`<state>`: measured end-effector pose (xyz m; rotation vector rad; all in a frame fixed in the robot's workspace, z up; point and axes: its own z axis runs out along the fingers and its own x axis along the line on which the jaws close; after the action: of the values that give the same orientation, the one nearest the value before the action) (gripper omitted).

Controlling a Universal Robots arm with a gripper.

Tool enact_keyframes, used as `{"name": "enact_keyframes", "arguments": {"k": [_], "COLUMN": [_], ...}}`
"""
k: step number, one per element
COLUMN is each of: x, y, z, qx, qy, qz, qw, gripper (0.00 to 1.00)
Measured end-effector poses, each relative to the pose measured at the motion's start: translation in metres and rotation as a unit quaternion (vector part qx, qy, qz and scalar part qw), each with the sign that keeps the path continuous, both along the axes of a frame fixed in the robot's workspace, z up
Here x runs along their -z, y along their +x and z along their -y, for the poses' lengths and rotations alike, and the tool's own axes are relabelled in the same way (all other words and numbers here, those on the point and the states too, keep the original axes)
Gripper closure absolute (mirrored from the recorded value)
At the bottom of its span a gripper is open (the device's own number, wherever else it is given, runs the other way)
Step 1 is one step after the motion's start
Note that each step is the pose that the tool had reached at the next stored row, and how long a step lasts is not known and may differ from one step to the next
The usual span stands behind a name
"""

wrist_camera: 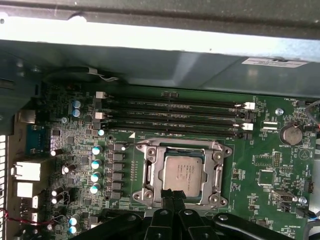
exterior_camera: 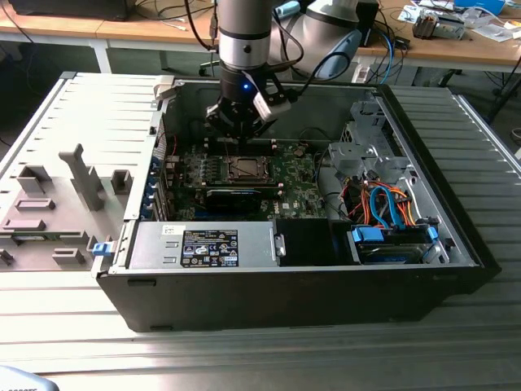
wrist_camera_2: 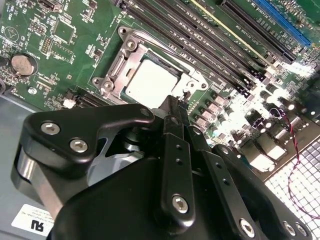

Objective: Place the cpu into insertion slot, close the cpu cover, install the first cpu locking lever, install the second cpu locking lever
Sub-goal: 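Install the first cpu locking lever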

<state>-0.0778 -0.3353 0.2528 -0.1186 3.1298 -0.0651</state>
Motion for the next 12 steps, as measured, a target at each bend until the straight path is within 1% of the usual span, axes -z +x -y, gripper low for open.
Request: {"name": "enact_keyframes", "arguments": {"k": [12], "x": [0.0001], "y": [-0.0069], "z": [0.0000], "qx": [0.000], "qy": [0.0000], "qz": [0.0000], "qw": [1.00000], "gripper": [0.89]}}
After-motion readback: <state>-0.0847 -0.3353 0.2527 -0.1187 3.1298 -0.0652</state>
